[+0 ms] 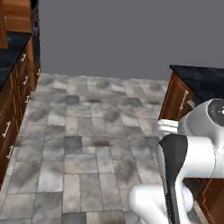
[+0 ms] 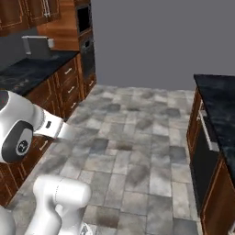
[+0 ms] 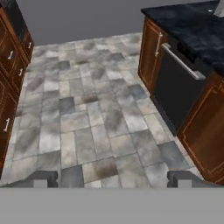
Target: Move the ketchup and ketchup from the cabinet to the dining counter.
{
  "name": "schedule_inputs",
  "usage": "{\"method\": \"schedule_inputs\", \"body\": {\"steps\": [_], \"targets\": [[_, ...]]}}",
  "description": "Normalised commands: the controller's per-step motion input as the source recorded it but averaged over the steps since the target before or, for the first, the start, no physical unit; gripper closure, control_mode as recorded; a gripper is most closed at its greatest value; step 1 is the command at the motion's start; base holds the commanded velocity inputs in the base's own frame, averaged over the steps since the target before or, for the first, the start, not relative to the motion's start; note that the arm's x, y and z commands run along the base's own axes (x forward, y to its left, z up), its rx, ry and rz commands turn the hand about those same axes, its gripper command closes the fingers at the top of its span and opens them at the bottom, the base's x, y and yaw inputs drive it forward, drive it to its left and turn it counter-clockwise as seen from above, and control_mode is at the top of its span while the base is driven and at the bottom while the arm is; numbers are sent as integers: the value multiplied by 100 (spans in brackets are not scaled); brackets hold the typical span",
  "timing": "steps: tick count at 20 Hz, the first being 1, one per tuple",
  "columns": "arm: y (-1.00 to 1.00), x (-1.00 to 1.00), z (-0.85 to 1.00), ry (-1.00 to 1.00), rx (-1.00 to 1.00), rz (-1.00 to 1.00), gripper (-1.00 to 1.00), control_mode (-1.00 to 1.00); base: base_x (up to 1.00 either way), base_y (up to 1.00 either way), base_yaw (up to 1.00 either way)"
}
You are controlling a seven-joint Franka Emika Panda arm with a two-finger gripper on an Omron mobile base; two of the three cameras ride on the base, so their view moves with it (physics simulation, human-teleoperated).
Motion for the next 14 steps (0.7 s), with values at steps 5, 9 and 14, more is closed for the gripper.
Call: {"method": "schedule_inputs", "body": {"steps": [5,9,14], "targets": [[0,0,0,0,0,0,-100,100,-12,2,100],[0,0,0,0,0,0,-100,100,0,0,100],[0,0,0,0,0,0,-100,100,28,0,89]]}}
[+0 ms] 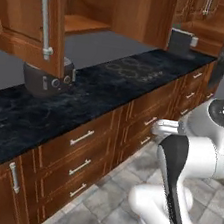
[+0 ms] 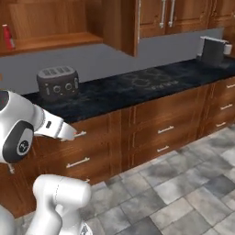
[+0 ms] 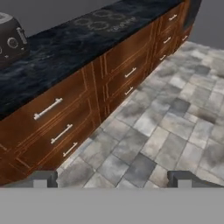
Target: Move the ketchup and ketchup from the cabinet to the dining counter.
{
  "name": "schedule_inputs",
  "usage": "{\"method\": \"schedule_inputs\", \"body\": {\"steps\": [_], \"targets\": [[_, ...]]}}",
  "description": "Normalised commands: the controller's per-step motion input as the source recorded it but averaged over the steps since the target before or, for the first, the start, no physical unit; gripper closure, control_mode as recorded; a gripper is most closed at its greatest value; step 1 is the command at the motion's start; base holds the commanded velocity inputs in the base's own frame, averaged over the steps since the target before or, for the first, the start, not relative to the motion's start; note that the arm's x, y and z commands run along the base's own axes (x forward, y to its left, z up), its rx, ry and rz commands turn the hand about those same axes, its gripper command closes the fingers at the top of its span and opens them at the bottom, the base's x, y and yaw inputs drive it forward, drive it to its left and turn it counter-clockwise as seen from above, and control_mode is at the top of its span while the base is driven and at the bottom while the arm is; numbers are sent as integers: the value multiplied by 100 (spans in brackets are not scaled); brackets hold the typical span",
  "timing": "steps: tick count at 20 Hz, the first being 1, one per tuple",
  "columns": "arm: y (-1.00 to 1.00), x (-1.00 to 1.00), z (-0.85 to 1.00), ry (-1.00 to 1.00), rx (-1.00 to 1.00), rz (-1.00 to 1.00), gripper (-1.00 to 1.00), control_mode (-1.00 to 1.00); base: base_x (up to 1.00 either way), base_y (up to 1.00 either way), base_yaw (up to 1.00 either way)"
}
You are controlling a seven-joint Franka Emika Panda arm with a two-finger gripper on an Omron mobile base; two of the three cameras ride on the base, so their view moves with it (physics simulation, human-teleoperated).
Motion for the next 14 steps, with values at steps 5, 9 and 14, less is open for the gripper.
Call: {"method": "schedule_inputs", "body": {"steps": [5,9,14], "targets": [[0,0,0,0,0,0,-100,100,44,-11,68],[0,0,0,0,0,0,-100,100,61,-75,44],[0,0,0,0,0,0,-100,100,57,-99,42]]}}
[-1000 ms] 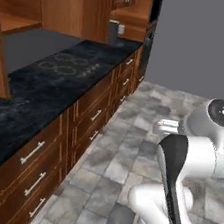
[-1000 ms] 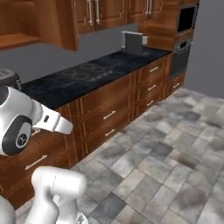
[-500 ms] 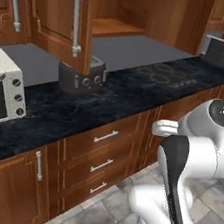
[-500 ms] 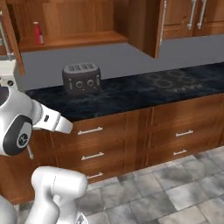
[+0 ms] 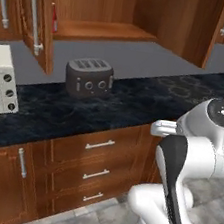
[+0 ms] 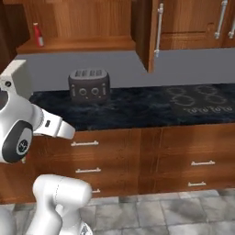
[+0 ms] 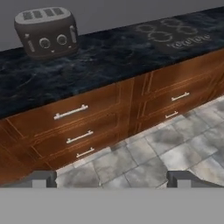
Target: Move the ketchup and ketchup from the cabinet to the dining counter.
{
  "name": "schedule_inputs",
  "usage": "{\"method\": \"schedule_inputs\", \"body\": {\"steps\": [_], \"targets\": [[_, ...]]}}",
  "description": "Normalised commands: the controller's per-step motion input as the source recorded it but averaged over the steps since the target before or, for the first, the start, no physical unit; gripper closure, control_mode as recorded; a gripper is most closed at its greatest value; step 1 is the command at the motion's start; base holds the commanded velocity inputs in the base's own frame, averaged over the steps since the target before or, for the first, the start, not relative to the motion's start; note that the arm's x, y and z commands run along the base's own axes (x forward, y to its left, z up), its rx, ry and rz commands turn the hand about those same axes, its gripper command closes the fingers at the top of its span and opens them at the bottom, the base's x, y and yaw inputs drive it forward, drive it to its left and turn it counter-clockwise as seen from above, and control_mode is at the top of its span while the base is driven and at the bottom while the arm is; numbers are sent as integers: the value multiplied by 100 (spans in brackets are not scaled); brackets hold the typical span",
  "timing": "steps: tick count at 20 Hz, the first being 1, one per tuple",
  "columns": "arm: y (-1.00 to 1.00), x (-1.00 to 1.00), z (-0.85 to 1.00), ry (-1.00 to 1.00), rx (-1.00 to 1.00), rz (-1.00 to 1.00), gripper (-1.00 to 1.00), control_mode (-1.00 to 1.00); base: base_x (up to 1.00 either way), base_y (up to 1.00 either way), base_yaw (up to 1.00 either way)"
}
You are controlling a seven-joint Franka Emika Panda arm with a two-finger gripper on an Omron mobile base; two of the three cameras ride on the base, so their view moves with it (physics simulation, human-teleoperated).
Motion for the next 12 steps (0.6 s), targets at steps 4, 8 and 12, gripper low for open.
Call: {"method": "schedule_inputs", "body": {"steps": [4,8,12], "targets": [[0,0,0,0,0,0,-100,100,45,-100,45],[0,0,0,0,0,0,-100,100,42,-36,49],[0,0,0,0,0,0,-100,100,52,7,53]]}}
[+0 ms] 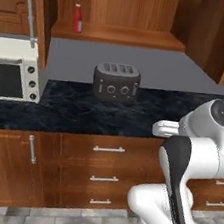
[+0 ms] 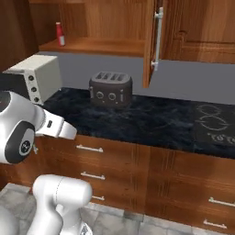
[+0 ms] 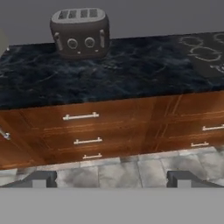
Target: Move the ketchup and ketchup from the cabinet to the dining counter.
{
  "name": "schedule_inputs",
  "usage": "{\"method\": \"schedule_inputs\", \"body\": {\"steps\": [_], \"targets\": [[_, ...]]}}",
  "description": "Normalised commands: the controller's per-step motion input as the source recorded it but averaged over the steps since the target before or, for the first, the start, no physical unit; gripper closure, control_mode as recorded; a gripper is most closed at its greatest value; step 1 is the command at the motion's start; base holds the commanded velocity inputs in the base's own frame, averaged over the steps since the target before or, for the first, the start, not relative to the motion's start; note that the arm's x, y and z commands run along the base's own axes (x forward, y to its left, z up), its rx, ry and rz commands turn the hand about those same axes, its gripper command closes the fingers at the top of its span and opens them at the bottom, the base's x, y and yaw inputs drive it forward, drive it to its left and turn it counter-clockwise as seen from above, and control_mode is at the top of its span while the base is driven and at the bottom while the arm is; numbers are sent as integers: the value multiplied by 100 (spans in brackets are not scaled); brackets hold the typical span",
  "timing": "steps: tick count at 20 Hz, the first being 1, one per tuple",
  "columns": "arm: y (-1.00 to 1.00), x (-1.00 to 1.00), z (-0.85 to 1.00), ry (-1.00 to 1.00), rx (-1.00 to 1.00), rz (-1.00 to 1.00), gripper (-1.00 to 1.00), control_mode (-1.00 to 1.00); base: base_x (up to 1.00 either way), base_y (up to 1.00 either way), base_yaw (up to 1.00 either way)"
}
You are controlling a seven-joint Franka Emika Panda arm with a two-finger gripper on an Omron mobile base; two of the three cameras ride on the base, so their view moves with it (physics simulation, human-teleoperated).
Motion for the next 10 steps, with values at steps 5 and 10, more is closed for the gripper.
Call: {"method": "schedule_inputs", "body": {"steps": [5,10], "targets": [[0,0,0,0,0,0,-100,100,62,1,51],[0,0,0,0,0,0,-100,100,59,-27,41]]}}
